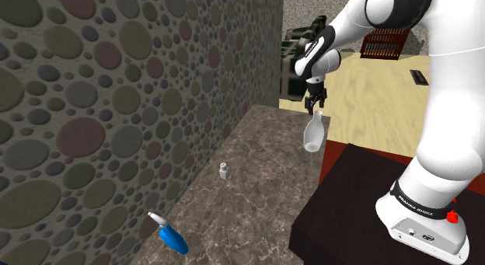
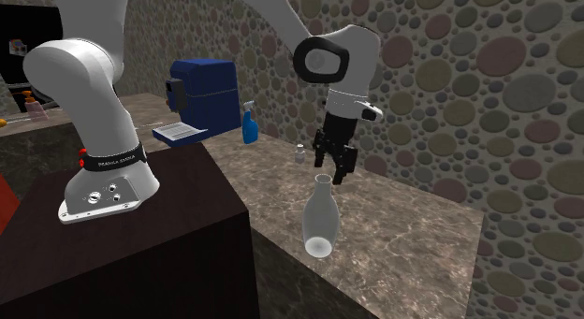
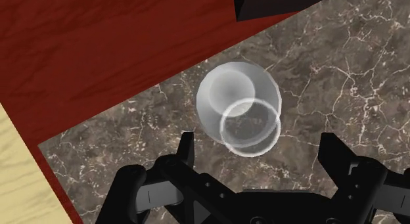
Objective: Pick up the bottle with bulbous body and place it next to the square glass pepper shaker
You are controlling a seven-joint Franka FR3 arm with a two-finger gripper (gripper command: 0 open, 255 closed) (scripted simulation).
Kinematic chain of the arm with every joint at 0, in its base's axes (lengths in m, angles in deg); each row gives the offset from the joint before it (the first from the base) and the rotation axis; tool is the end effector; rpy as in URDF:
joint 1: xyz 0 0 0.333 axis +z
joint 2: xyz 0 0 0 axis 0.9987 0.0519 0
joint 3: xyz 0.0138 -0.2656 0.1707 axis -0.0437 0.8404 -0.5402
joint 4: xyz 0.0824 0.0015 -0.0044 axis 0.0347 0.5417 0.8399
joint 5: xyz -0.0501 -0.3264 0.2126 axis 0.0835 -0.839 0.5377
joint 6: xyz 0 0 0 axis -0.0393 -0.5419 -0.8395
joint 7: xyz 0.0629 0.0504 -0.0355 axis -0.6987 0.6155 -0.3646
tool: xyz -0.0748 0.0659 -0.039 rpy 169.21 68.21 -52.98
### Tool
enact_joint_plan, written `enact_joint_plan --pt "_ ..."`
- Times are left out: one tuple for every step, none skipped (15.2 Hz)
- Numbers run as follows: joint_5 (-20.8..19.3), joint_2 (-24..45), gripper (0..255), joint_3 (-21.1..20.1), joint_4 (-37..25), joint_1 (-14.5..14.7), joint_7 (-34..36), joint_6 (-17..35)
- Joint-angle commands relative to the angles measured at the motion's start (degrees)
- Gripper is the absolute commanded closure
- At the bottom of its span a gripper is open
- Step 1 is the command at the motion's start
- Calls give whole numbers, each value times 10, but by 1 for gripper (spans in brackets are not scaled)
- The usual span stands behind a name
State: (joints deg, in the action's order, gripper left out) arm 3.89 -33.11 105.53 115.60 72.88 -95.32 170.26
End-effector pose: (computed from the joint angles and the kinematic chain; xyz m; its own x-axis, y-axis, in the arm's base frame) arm 0.4810 -0.3125 0.2256 0.9704 -0.1427 -0.1950 -0.1440 -0.9895 0.0078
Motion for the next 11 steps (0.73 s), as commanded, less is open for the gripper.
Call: enact_joint_plan --pt "5 17 0 -3 -5 -5 -6 12" --pt "7 21 0 -4 -3 -6 -7 19" --pt "9 26 0 -5 -1 -7 -8 25" --pt "11 31 0 -6 1 -8 -9 32" --pt "13 36 0 -7 2 -10 -11 38" --pt "15 41 0 -8 4 -11 -12 45" --pt "16 44 0 -9 5 -12 -13 48" --pt "16 44 0 -9 5 -12 -13 48" --pt "16 44 0 -9 5 -12 -13 48" --pt "16 44 0 -9 5 -12 -13 48" --pt "16 44 0 -9 5 -12 -13 48"
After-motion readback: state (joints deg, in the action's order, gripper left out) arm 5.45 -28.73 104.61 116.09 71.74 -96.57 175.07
